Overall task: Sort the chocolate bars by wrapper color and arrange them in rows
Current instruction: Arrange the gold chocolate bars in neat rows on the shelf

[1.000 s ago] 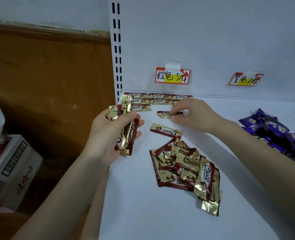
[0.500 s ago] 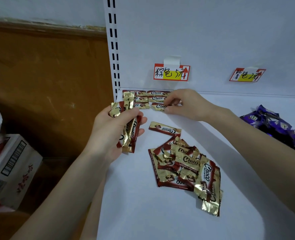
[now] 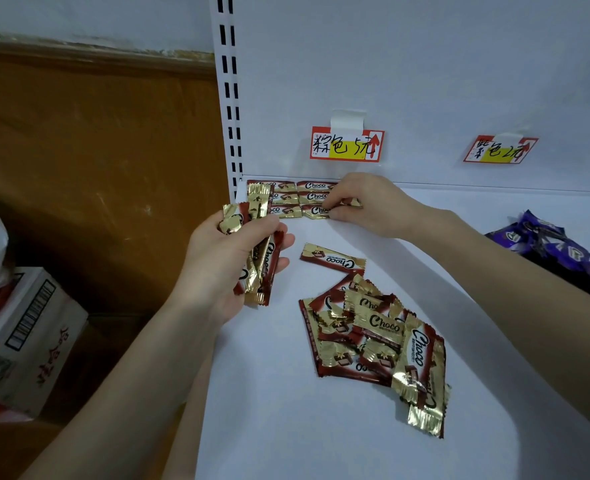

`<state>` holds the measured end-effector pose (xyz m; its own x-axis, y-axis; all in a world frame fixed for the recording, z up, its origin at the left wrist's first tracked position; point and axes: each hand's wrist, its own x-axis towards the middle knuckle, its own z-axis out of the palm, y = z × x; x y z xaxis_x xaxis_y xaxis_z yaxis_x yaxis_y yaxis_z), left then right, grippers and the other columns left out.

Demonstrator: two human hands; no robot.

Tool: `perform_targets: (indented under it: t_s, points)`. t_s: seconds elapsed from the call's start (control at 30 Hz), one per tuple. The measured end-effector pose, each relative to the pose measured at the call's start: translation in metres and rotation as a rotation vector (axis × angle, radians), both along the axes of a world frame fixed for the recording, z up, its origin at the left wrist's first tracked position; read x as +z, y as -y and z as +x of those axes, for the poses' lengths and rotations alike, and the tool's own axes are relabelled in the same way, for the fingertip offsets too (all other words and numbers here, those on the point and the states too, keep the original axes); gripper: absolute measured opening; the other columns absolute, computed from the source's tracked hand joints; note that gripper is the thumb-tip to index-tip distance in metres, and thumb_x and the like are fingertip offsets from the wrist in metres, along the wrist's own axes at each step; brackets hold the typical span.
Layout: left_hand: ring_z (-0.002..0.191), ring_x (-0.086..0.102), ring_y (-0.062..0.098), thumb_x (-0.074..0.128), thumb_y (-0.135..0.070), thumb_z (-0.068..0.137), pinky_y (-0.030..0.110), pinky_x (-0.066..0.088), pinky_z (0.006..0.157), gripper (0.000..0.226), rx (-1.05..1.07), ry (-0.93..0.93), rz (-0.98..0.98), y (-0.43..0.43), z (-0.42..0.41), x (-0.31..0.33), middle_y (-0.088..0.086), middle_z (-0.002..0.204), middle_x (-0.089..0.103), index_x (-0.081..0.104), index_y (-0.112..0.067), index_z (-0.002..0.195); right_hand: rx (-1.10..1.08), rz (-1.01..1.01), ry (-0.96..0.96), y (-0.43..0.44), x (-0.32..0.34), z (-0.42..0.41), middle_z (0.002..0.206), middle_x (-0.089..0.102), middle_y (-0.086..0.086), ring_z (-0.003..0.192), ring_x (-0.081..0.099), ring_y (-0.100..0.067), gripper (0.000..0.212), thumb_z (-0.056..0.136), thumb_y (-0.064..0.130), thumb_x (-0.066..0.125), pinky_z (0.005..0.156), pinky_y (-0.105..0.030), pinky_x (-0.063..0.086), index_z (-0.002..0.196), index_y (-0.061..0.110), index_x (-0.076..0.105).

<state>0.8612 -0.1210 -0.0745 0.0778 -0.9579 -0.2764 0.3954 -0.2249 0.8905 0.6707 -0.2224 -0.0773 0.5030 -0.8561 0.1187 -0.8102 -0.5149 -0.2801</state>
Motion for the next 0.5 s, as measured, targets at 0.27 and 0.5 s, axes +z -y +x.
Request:
perform_targets:
  t_s: [0.27,0.5]
  points:
    - [0.073,0.072,0.017,0.069,-0.012,0.08,0.026,0.056,0.052,0.026,-0.01,-0.007,0.015,-0.002,0.001,0.002,0.009,0.089,0.073,0.061,-0.014,0.105,-0.02,0.015,0.046,-0.005,0.001,0.001,0.101,0.059,-0.002,0.089,0.051,-0.012,0.021,0.09,0.013,0.057,0.071,-0.013,0.033,0.109,0.008,0.066]
    - [0.074,0.072,0.019,0.07,-0.003,0.079,0.029,0.058,0.058,0.019,-0.119,0.083,-0.054,-0.002,-0.006,0.008,0.01,0.087,0.074,0.064,-0.016,0.091,-0.053,0.316,0.682,-0.043,0.038,0.024,0.082,0.064,0.008,0.069,0.06,0.003,0.009,0.089,0.022,0.058,0.061,-0.009,0.045,0.096,0.017,0.062]
